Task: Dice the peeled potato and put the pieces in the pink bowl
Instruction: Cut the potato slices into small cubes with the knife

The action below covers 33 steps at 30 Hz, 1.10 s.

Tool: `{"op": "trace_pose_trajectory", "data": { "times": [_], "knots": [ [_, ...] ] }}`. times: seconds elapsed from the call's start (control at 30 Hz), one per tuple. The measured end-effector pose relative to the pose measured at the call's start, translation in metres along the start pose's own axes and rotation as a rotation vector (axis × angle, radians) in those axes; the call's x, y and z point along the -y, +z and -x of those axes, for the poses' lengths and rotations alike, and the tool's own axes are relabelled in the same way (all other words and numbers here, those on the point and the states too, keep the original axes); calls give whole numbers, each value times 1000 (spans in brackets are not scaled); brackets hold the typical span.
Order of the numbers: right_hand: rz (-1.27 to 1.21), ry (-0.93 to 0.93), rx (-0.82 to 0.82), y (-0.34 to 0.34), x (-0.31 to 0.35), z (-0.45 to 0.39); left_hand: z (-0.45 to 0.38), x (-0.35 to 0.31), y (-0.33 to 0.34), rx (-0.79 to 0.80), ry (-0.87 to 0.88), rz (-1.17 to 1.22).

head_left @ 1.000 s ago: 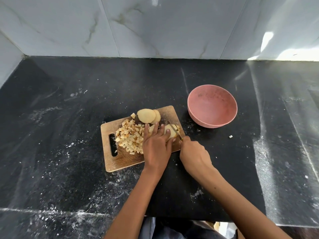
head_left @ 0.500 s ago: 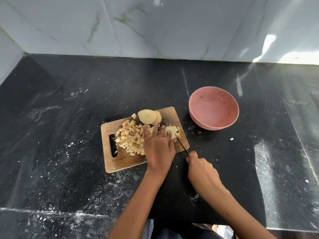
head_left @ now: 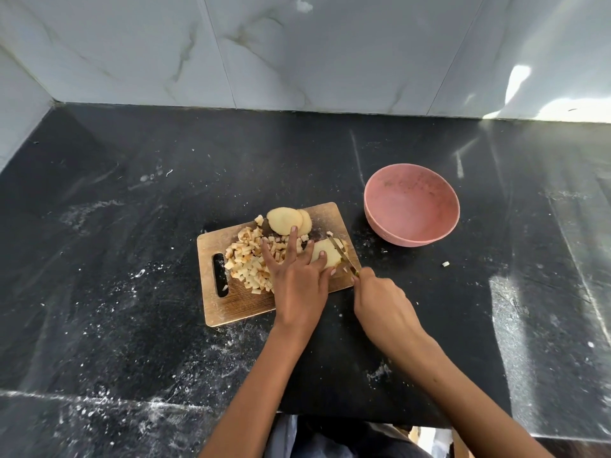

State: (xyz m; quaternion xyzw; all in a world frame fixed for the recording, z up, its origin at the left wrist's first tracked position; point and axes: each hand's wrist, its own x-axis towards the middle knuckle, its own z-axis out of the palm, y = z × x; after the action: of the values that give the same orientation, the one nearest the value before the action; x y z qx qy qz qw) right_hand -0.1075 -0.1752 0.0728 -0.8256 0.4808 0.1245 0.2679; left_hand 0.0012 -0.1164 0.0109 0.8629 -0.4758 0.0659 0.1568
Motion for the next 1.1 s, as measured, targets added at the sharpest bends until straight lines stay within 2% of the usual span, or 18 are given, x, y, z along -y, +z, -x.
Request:
{"op": "trace_pose_trajectory", "data": {
  "times": [0.17,0.37,0.73,0.97,1.1],
  "knots": [
    [22,47,57,4,15,-15,-1,-2,2,-18,-29,40],
    [44,59,35,10,21,-20,-1,-1,4,-50,-36,48],
    [75,85,151,17,-12,23,0,-5,5,-43,-52,42],
    [-38,-5,3,0,-14,27,1,2,-2,13,-2,26],
    [-41,-6,-12,0,2,4,3,2,-3,12,-12,56]
  ]
}}
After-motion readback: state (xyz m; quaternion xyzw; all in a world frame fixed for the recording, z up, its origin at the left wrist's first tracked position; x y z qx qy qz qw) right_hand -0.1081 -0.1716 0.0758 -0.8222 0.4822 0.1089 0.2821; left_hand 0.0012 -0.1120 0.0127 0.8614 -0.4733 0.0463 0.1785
